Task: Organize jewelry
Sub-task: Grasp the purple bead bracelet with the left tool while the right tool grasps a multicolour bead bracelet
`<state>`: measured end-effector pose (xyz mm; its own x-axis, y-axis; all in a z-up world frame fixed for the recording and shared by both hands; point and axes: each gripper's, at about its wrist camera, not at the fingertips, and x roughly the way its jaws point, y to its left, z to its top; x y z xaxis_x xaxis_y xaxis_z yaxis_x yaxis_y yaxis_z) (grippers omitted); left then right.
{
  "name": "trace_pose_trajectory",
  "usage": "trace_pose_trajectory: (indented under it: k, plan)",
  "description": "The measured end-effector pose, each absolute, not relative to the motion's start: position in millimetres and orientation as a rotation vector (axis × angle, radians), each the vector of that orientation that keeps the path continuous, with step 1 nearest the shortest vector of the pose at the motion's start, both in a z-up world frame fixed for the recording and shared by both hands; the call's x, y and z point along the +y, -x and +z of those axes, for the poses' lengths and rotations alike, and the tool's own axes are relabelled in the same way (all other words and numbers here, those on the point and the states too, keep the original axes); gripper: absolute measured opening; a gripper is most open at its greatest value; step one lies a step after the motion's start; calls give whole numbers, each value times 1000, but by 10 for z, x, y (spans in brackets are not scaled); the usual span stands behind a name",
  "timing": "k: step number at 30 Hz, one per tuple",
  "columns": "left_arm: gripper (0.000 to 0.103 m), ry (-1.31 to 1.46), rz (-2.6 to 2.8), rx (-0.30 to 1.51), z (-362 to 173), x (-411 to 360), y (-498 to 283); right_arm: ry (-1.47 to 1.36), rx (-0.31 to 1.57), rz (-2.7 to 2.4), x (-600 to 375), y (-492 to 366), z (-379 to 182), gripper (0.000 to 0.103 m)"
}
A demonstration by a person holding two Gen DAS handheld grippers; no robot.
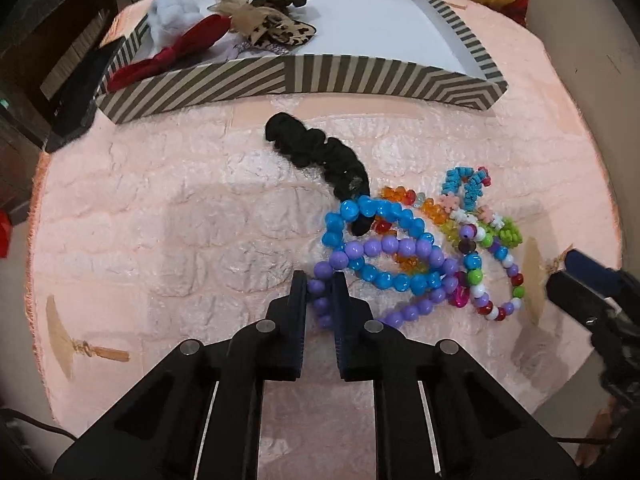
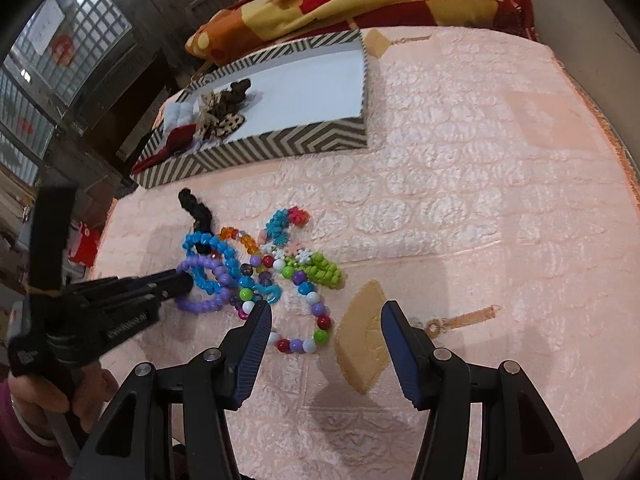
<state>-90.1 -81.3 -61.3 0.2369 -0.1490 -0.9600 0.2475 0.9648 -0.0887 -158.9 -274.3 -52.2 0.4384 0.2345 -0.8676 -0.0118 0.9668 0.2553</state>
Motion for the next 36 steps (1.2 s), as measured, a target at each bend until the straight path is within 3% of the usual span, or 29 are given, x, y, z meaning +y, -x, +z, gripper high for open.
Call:
trace_pose_trajectory:
  k: [8, 13, 17, 36]
  plan:
    - [8, -70, -301, 1293, -423, -509, 935, -149, 1148, 152, -2559, 1496, -696, 42]
    - [8, -54, -317, 1272, -277, -397, 971, -78, 1142, 127, -2493, 1454, -771, 28]
    - [8, -50, -327, 1261, -192, -330, 958, -23, 1135, 100, -2466, 1442, -767, 8]
    - [8, -34, -346, 1171, 335, -195, 749, -42, 886, 135, -2364, 1380, 280, 8]
